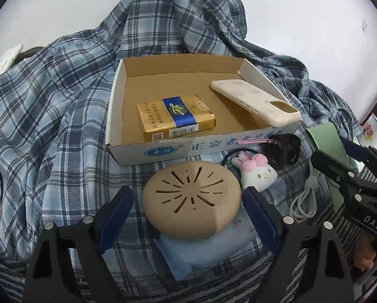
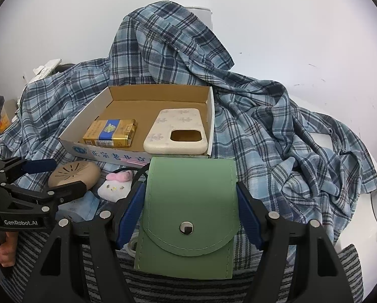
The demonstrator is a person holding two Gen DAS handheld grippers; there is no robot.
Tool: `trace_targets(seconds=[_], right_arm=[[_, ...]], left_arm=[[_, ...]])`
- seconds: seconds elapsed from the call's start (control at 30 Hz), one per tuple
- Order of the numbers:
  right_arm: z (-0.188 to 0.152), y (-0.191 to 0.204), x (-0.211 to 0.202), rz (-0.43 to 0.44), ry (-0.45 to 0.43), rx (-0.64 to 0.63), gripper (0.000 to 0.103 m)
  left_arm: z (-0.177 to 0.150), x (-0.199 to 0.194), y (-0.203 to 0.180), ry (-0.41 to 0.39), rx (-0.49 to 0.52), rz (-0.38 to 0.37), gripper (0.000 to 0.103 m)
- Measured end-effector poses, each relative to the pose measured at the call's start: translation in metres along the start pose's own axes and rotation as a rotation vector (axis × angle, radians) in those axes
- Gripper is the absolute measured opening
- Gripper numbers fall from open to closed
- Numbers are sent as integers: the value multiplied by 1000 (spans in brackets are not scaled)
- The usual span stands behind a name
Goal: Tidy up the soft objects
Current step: 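Grasp the tan round pad with the left tool and lift it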
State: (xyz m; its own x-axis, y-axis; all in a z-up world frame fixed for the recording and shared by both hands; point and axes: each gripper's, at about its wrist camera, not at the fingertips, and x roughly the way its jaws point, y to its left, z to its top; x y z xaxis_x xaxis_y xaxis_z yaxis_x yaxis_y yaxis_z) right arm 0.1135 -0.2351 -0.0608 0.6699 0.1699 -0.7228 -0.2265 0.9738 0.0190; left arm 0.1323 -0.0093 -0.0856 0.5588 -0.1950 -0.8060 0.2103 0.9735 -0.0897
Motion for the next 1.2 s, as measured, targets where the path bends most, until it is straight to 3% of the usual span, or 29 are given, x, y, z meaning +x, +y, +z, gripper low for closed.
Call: trace_targets(seconds=[0.03, 0.3, 0.43, 0.5, 0.53, 0.63, 0.7, 0.73, 0.77, 0.83, 0.97, 1.2], right_arm=[[0, 0, 0, -1, -1, -1, 69], [0, 1, 0, 2, -3, -5, 69], [-1, 2, -6, 23, -39, -5, 69], [-1, 4, -15, 58, -92, -15, 69], [-1, 6, -20, 65, -124, -25, 69], [-1, 11, -28, 65, -171, -47, 69], [-1, 11, -28, 49, -170, -45, 69], [-1, 10, -26, 50, -160, -41, 69], [0, 9, -24, 57, -147, -34, 69], [0, 7, -22, 62, -135, -26, 69], [-3, 8, -22, 58, -136, -36, 69], [-2, 6, -20, 65, -123, -32, 69]], left_arm=[[0, 1, -1, 3, 6, 0, 84], [0, 2, 0, 8, 5, -22, 81], [-1, -4, 0, -29, 3, -29, 79], [-3, -12, -1, -70, 10, -26, 68], [-4, -17, -3, -100, 17, -22, 45], [-8, -28, -11, -164, 54, -23, 42], [-10, -33, -17, -196, 77, 7, 42], [-11, -34, -18, -203, 83, 9, 51], [-10, -34, -18, -201, 82, 8, 75], [-7, -30, -16, -177, 68, 25, 89], [-3, -28, -3, -156, 16, 28, 89], [0, -2, 2, -8, 4, -9, 89]])
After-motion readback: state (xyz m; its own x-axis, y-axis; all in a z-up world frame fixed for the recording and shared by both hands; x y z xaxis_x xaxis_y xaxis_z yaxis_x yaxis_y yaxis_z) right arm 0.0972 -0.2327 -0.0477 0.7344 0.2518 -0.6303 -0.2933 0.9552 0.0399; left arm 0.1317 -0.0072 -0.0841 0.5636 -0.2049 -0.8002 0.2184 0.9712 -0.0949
